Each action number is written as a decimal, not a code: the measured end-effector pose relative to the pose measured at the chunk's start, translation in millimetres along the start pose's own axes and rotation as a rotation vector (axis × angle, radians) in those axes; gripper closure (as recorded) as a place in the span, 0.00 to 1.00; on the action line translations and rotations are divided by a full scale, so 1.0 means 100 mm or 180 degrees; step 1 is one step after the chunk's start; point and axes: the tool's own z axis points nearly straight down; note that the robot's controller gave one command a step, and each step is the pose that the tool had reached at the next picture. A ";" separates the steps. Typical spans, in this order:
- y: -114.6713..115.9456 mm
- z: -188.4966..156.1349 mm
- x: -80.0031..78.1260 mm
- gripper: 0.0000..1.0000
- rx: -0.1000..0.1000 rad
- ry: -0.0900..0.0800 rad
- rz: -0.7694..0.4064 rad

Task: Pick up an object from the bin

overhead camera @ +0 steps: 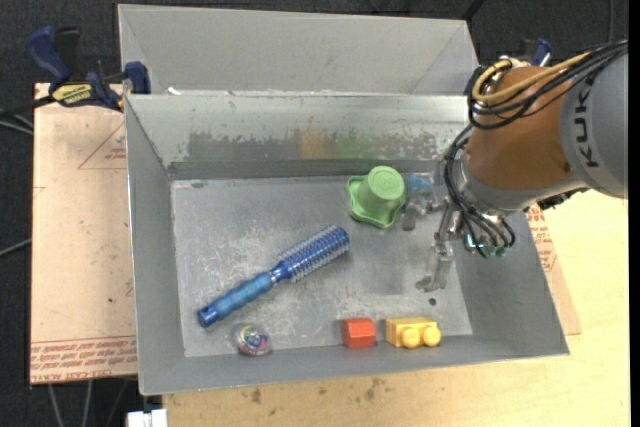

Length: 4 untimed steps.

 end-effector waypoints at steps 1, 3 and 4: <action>0.80 0.52 -0.15 0.00 -0.0015 -0.0009 0.0228; 1.08 0.55 0.56 0.00 -0.0009 -0.0140 0.0477; 0.84 -0.13 0.52 0.00 -0.0004 -0.0041 0.1149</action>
Offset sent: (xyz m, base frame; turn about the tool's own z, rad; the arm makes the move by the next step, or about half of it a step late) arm 0.0156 0.0730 -0.0487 0.0800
